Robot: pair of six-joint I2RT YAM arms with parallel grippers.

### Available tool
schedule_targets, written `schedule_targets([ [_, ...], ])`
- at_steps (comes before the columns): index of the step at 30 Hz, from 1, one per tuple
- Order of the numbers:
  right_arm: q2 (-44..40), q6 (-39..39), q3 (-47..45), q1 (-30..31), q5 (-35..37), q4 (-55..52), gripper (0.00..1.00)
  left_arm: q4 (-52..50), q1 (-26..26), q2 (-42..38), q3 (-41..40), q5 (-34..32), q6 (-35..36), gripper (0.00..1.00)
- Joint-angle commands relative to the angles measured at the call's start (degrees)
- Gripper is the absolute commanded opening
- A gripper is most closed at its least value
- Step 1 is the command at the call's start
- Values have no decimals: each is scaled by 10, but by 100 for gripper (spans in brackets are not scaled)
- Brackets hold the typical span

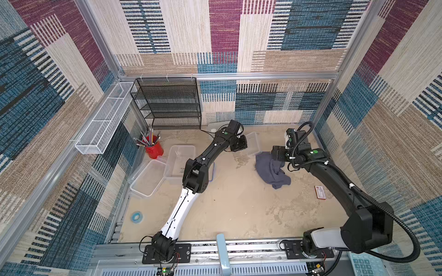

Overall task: Wipe the insides of the lunch boxes
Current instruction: Place the lunch box at the center of the board.

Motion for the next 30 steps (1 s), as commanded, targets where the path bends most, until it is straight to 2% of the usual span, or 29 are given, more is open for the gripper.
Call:
schedule_targets([
  [1, -9, 13, -7, 0, -11, 28, 99, 70, -4, 6, -2, -26, -29, 3],
  [7, -28, 21, -27, 0, -12, 31, 99, 101, -8, 20, -2, -26, -38, 15],
  [13, -41, 25, -38, 0, -9, 32, 99, 118, -9, 30, -2, -13, -49, 35],
  [22, -47, 34, -45, 0, -22, 42, 99, 120, -12, -8, -2, -2, -38, 44],
  [30, -54, 43, -49, 0, -47, 62, 99, 68, -13, -125, -35, 8, 20, 45],
])
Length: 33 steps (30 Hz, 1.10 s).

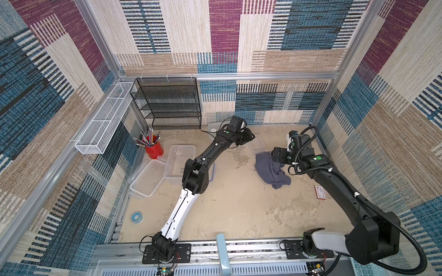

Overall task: Wipe the insides of the lunch boxes
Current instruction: Place the lunch box at the center of the board, then move the lid to the center of the board.

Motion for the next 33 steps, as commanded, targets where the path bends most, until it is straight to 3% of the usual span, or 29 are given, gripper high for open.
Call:
schedule_targets([
  [1, -5, 10, 0, 0, -24, 34, 99, -44, -1, -89, -19, 1, 62, 45],
  [4, 0, 17, 2, 1, -56, 55, 99, -123, -1, -169, -55, -42, 128, 44],
  [8, 12, 23, 4, 1, -111, 88, 99, -216, 2, -322, -173, -165, 195, 43],
  [13, 30, 24, 8, 9, -141, 112, 99, -258, 13, -536, -373, -284, 211, 42],
  [16, 44, 21, 13, 18, -154, 123, 98, -344, 46, -627, -438, -347, 173, 41],
  [19, 61, 18, 21, 33, -158, 128, 97, -404, 114, -707, -522, -348, 149, 41],
  [24, 90, 18, 34, 50, -164, 139, 96, -412, 231, -804, -673, -310, 135, 41],
  [29, 106, 18, 39, 58, -170, 149, 96, -379, 344, -836, -789, -249, 132, 41],
  [33, 110, 15, 39, 60, -171, 144, 96, -301, 459, -836, -871, -141, 112, 41],
])
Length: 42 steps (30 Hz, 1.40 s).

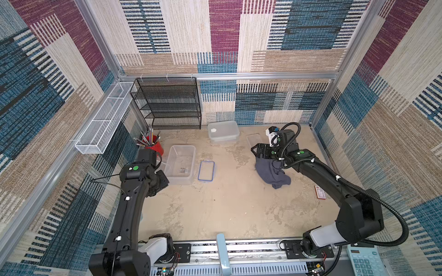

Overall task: Wipe the insides of the lunch boxes
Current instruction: Move the lid to the center of the board.

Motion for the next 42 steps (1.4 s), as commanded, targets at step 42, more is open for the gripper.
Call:
schedule_targets([
  [42, -9, 20, 24, 0, -10, -18, 95, 327, 216, 162, -123, -53, -95, 75],
])
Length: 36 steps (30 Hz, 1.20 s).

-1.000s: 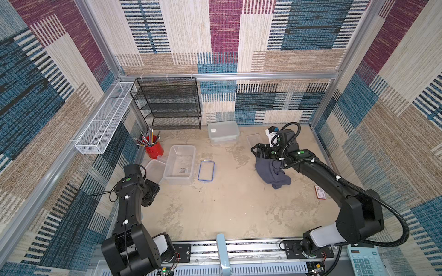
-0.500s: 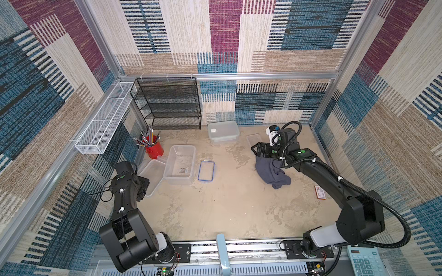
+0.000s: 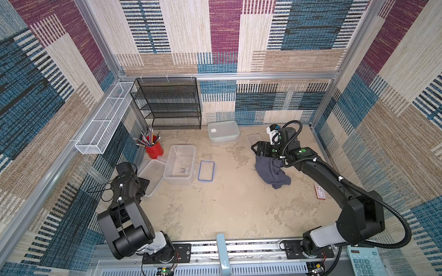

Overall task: Wipe the insides of the lunch boxes
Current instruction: Move the lid to the center of the board.

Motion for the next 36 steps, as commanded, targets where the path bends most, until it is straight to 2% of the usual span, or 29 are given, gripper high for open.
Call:
schedule_targets([
  [1, -1, 7, -1, 1, -9, 9, 95, -15, 0, 0, 8, -33, 25, 76],
  [11, -1, 8, -3, 1, -11, 10, 95, -54, 0, 70, 37, -59, 35, 72],
  [15, -8, 10, -8, 0, -7, 9, 95, -32, 0, 84, 34, -70, 30, 68],
  [22, -13, 13, -9, 0, -3, 7, 95, 34, 0, 61, -1, -82, 24, 56],
  [27, -13, 13, -10, 0, -6, 8, 95, 42, 0, 76, -5, -80, 28, 55],
  [32, -15, 14, -12, 0, -3, 8, 95, 54, 0, 88, -9, -79, 28, 46],
  [36, -16, 15, -14, 0, -3, 8, 95, 57, -2, 93, -9, -72, 28, 34],
])
